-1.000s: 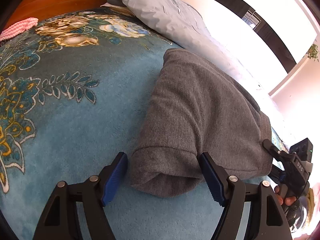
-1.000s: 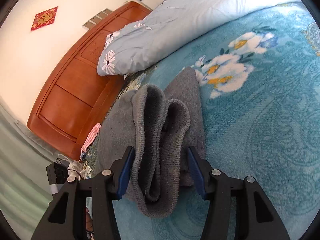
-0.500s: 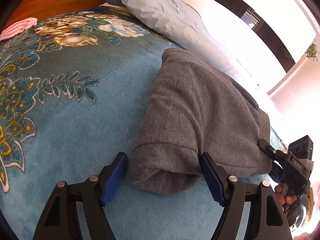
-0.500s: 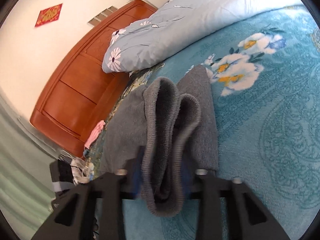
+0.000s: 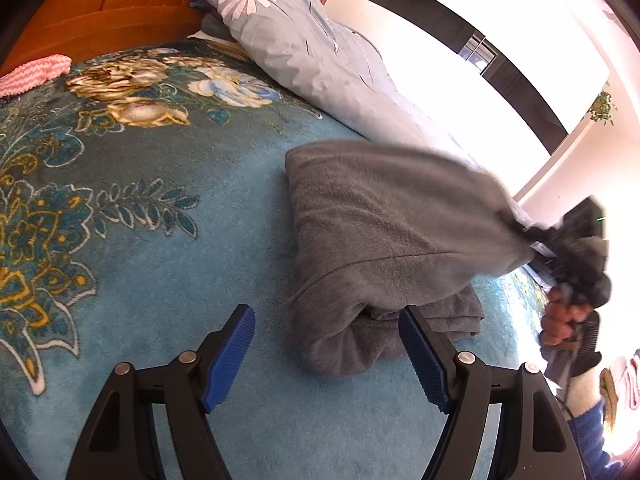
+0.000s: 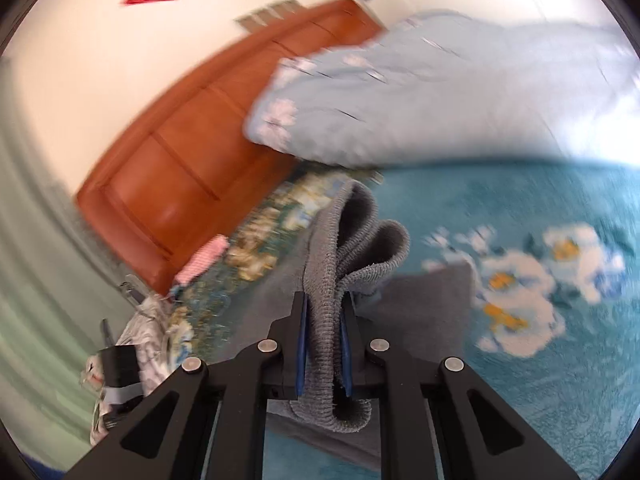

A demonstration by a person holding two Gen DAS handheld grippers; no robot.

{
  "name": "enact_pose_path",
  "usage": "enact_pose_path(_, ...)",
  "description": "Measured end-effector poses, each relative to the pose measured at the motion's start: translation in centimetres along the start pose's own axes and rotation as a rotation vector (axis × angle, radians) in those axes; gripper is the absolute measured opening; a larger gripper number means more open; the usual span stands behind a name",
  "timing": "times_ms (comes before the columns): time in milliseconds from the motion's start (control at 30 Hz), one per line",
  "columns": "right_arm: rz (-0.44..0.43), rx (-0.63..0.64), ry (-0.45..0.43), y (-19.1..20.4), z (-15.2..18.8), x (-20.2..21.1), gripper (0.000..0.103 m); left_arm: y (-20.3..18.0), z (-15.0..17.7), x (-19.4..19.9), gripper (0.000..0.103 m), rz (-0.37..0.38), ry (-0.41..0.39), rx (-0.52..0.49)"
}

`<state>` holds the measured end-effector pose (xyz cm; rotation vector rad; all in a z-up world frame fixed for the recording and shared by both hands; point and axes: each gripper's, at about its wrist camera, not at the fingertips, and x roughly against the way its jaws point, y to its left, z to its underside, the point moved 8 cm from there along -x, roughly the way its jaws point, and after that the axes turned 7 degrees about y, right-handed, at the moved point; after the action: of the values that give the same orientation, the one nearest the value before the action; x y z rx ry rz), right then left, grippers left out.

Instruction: Fold clothes

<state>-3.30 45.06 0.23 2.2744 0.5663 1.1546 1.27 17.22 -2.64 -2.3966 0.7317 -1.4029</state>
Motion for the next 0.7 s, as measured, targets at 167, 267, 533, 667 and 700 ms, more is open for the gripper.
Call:
enact_pose_path(167, -0.001, -0.122, 0.042, -3.4, 1.6, -2.4, 0.018, -0.3, -2.1, 0.9, 0.078, -0.012, -0.029, -0.023)
enact_pose_path(267, 0.099, -0.081, 0.009, -2.8, 0.7, -0.6, 0.033, -1.9, -4.3, 1.0, 0.078, -0.018, -0.048, -0.079)
enact_pose_path(533, 0.165, 0.118, -0.059, 3.3, -0.7, 0.3, 0.046, -6.3, -6.3, -2.0, 0.078, 0.000, -0.036, -0.209)
enact_pose_path(667, 0.184, 0.134, 0.021, 2.7, 1.1, -2.3, 0.046, -5.6, -4.5, -3.3, 0.078, -0.009, -0.006, -0.205)
enact_pose_path(700, 0.184, 0.116, 0.036, 2.2, 1.5, -2.9, 0.046, -5.5, -4.2, -3.5, 0.078, -0.015, -0.002, -0.214)
